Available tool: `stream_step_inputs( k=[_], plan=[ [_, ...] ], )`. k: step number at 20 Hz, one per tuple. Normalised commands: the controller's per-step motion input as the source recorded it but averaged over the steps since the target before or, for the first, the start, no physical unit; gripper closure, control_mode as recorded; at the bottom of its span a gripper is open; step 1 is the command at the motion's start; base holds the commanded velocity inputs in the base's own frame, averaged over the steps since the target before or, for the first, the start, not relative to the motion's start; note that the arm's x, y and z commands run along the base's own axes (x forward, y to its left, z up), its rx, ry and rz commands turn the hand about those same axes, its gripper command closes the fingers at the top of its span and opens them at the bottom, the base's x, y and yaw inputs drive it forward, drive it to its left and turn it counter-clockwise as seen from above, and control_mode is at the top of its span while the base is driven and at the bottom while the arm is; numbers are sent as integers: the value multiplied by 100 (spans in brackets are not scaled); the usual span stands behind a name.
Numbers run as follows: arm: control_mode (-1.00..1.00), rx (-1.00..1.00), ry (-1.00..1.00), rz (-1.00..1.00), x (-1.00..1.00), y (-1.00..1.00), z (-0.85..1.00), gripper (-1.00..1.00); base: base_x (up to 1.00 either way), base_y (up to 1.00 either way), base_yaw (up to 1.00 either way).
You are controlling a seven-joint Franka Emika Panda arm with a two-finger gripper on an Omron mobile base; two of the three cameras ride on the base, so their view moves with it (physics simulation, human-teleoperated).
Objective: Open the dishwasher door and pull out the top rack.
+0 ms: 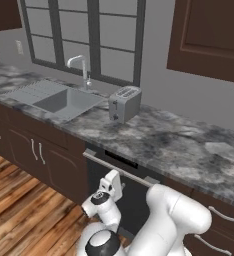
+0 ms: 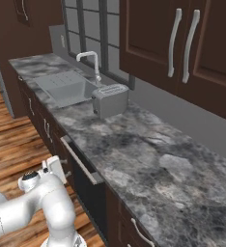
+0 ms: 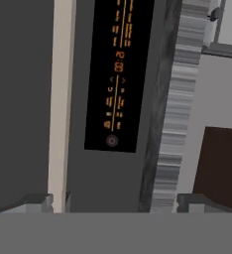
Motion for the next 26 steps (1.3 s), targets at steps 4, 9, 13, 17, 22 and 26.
stream_step_inputs(
  k=[4, 9, 13, 17, 22, 26],
  plan=[
    [-100, 0, 0, 0, 30, -5, -20, -100, 0, 0, 0],
    [-100, 0, 0, 0, 32, -5, -22, -100, 0, 0, 0],
    [-100, -1, 0, 0, 32, -3, -22, -100, 0, 0, 0],
    [-100, -2, 0, 0, 31, -4, -24, -100, 0, 0, 0],
    [-100, -2, 0, 0, 33, -4, -25, -100, 0, 0, 0],
    [-100, -2, 0, 0, 29, -4, -28, -100, 0, 0, 0]
  ],
)
